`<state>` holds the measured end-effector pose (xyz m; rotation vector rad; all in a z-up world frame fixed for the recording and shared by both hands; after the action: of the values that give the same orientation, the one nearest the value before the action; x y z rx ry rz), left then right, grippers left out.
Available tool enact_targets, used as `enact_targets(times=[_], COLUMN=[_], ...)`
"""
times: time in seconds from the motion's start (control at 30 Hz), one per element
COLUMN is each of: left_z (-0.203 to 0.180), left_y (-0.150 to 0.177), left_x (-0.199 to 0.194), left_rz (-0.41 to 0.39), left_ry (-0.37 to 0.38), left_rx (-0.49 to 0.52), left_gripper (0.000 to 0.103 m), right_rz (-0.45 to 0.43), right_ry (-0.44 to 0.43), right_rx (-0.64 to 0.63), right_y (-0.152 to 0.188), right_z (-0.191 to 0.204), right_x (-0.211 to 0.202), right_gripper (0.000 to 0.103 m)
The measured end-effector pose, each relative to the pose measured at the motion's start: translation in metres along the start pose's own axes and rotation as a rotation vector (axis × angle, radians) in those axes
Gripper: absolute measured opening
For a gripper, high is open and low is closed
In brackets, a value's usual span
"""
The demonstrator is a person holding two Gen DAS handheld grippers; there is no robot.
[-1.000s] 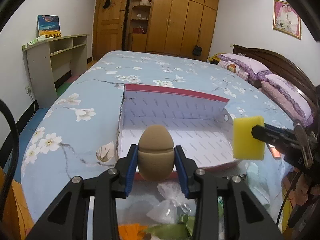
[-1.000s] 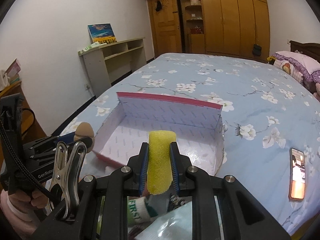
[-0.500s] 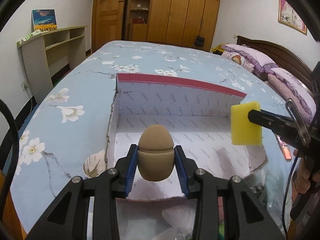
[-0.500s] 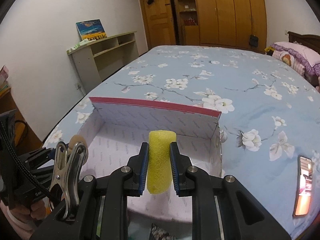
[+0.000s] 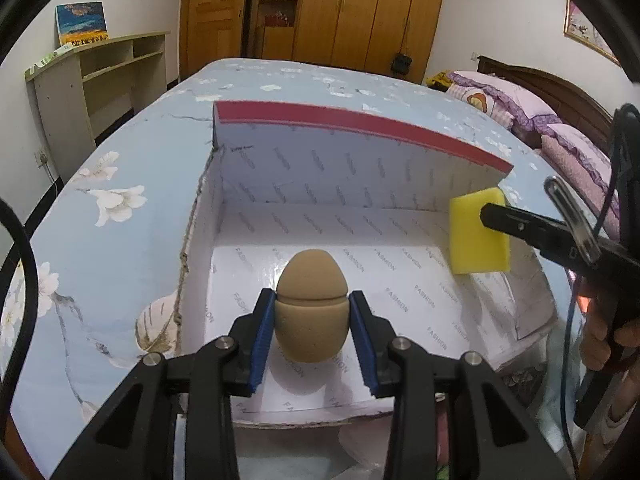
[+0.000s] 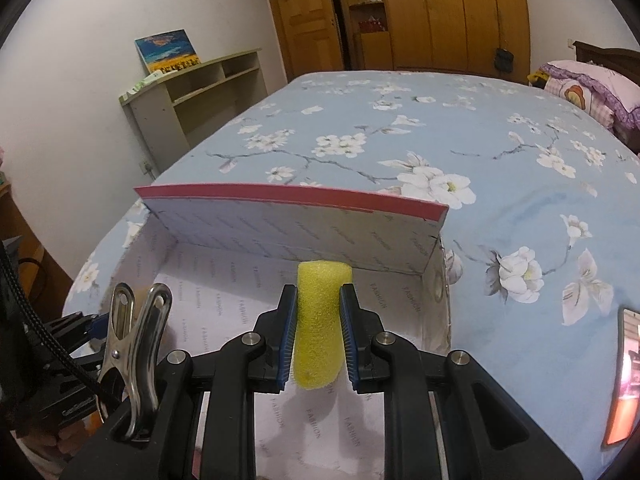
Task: Organize soft objects
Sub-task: 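Carry both items into the box and open both tools to release them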
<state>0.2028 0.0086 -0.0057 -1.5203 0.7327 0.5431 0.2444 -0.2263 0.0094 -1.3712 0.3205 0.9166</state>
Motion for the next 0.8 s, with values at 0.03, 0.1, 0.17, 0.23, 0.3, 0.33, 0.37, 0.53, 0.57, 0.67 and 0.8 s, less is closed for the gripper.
enact_targets(times=[0.03,0.1,0.17,0.23,0.3,0.33,0.37,0.53,0.57,0.67,0.8], left_z=[0.0,0.001,0.0,0.0,-0.001,0.0,0.002,0.003,0.003,0.002,0.002], left_y=[0.0,0.0,-0.001,-0.001,-0.001,-0.001,-0.001,0.0,0.0,-0.001,-0.003], left_x=[0.001,0.002,0.003,0.004,0.005,0.006,0.006,0.005,0.004,0.0,-0.006], left_rz=[0.001,0.0,0.002,0.007,0.012,0.015,0.017,0.016,0.013,0.005,-0.009], left_ry=[-0.004,-0.009,-0.013,-0.018,-0.024,-0.025,-0.028,-0.044,-0.045,-0.048,-0.05], left_rx=[0.0,0.001,0.001,0.002,0.001,-0.004,-0.007,-0.011,-0.008,-0.004,-0.004], left_gripper=[0.039,0.039,0.039,0.042,0.048,0.052,0.053,0.057,0.057,0.057,0.057], right_rz=[-0.002,-0.004,-0.005,-0.006,-0.004,-0.005,-0.006,-0.016,-0.018,-0.022,-0.032], right_ry=[0.002,0.006,0.011,0.02,0.02,0.028,0.036,0.072,0.077,0.082,0.087], right_rx=[0.001,0.002,0.003,0.008,0.018,0.02,0.02,0.016,0.015,0.013,0.0], right_y=[-0.001,-0.003,-0.003,-0.004,-0.005,-0.005,-0.006,-0.006,-0.007,-0.007,-0.007], right_z=[-0.002,-0.004,-0.005,-0.006,-0.008,-0.008,-0.009,-0.012,-0.012,-0.013,-0.011], right_x=[0.002,0.003,0.004,0.004,0.004,0.004,0.004,0.003,0.003,0.002,-0.004], right_gripper=[0.022,0.022,0.022,0.022,0.024,0.029,0.032,0.043,0.043,0.044,0.047])
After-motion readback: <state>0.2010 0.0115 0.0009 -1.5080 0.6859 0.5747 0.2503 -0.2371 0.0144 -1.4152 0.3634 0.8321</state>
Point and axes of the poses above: each gripper's, at about its wrist camera, not at the fingertips, and x roughly the way its jaws point, z to its left, y to its underside, the point moved 2 cm from there along x, roughly the way its jaws point, and after that the axes turned 3 degrees about x, right-handed, at the moved point
